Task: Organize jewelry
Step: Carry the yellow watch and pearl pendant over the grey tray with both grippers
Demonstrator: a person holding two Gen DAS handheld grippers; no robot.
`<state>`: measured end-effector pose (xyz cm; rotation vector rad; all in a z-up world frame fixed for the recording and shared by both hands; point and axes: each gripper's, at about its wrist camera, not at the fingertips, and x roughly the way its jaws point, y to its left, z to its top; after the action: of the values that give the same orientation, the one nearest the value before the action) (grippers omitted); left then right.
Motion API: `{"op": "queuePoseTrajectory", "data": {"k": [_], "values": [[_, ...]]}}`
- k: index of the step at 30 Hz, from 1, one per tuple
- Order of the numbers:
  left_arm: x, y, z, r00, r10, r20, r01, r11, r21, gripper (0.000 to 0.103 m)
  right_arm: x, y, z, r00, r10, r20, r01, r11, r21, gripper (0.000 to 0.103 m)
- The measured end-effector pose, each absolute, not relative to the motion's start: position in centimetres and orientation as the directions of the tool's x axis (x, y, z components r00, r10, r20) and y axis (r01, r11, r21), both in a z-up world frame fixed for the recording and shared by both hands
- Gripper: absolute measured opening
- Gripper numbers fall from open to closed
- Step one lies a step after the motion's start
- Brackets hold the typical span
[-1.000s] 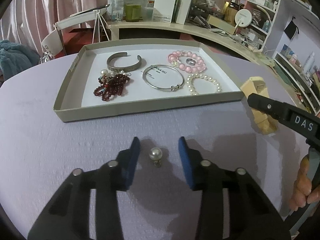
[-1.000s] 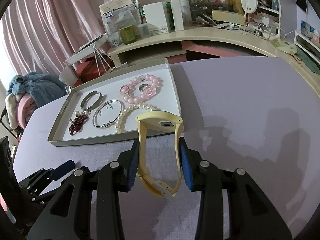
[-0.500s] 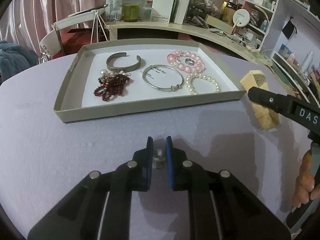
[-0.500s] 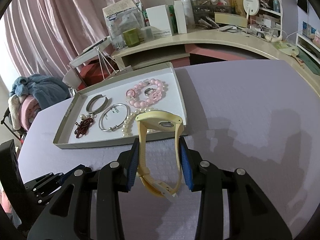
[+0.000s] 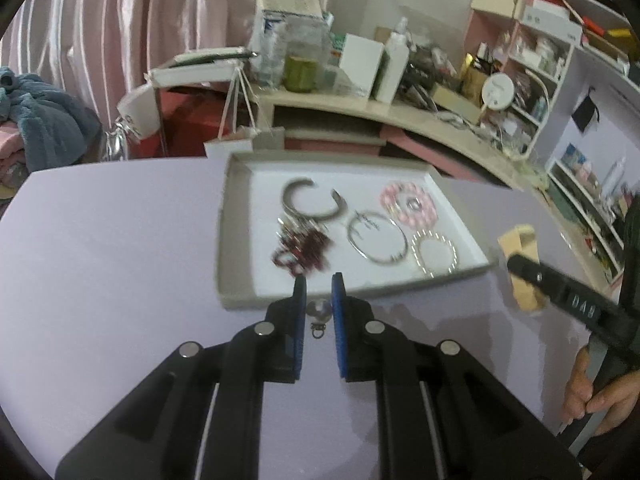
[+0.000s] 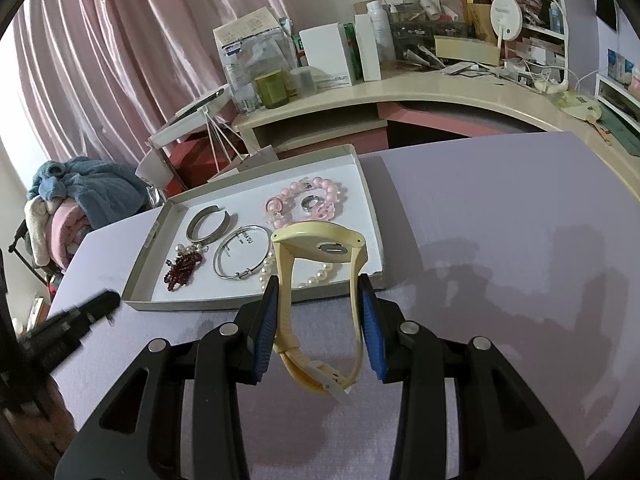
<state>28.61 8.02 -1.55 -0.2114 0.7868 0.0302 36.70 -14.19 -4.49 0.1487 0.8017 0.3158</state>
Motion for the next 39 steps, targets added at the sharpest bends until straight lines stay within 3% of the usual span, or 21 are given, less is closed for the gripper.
{"op": "queuePoseTrajectory", "data": {"k": [25, 39], "values": [[29.8, 10.7, 0.9, 0.74, -0.037, -0.672, -0.122, 0.975, -0.188, 0.013, 36.7, -13.5, -4.3, 0.647, 0.352, -0.677, -0.252, 0.936, 0.246, 0.039], [31.4, 11.0, 1.9, 0.755, -0.052, -0.653, -0.108, 0.974, -0.201, 0.013, 41.6, -10.8, -1.0, 0.698, 0.359, -0.62, -0.315, 0.931, 0.185, 0.039]]}}
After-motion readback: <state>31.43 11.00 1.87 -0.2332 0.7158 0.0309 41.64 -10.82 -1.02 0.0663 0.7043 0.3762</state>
